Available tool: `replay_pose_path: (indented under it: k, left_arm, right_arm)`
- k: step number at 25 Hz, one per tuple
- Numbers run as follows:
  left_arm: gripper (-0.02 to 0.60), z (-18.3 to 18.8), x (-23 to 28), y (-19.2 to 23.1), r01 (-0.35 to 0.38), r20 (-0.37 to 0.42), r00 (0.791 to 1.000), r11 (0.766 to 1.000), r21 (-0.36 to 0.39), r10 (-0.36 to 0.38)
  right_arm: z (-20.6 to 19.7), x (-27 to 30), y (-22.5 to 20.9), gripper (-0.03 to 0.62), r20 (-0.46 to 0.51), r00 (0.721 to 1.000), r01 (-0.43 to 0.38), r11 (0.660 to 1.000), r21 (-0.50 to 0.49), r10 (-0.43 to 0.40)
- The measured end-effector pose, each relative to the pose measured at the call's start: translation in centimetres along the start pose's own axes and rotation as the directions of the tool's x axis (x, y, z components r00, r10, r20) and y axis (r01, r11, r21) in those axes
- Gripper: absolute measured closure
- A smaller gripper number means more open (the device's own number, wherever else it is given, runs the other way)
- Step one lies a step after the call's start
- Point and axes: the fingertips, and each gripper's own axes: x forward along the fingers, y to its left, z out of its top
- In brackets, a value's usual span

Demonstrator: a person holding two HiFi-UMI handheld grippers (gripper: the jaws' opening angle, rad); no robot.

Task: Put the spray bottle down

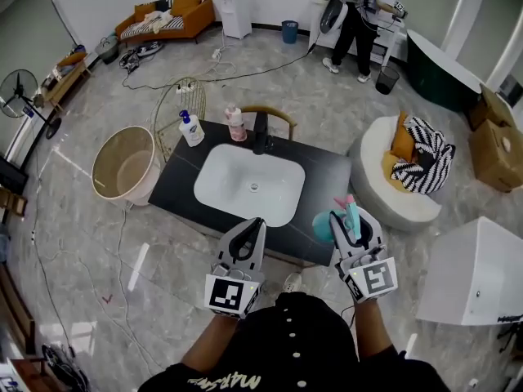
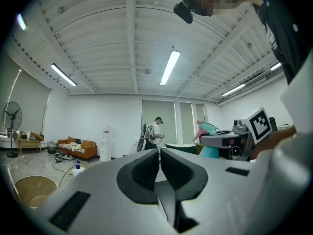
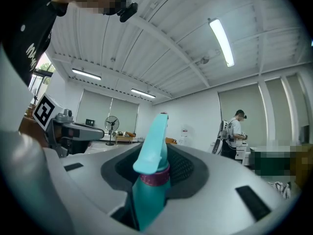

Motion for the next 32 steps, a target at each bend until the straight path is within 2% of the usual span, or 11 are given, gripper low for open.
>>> replay_pose_path:
  k: [8, 16, 20, 25, 27, 32]
  left_arm:
    - [0.56, -0.5, 6.1, 0.2, -0.019, -0.025, 0.999, 1.0, -0.012, 0.019]
    - [0.56, -1.3, 8.9, 1.4, 0.021, -0.06, 0.998, 0.999, -0.024, -0.022]
    - [0.56, -1.5, 10.2, 1.9, 0.064, -0.068, 0.996, 0.998, -0.023, -0.066]
    - [0.56, -2.1, 11.4, 2.3, 0.104, -0.088, 0.99, 0.993, -0.052, -0.108]
    - [0.56, -3.2, 11.6, 2.8, 0.107, -0.113, 0.987, 0.993, -0.053, -0.113]
    - [0.56, -6.5, 11.6, 3.4, 0.127, -0.175, 0.974, 0.986, -0.109, -0.145]
  right_arm:
    - [-1.8, 3.7, -5.3, 0.473, -0.024, 1.0, -0.013, 1.0, 0.017, 0.013]
    - [-3.6, 6.5, -7.0, 0.473, -0.059, 0.998, 0.009, 1.0, 0.02, -0.008]
    - [-4.9, 8.0, -7.4, 0.473, -0.078, 0.997, 0.029, 0.999, 0.017, -0.028]
    - [-8.7, 10.7, -8.4, 0.473, -0.133, 0.99, 0.044, 0.999, 0.01, -0.042]
    - [-11.2, 12.2, -8.9, 0.473, -0.158, 0.986, 0.05, 0.999, 0.01, -0.048]
    - [-16.5, 15.8, -10.5, 0.473, -0.204, 0.977, 0.06, 0.998, 0.018, -0.055]
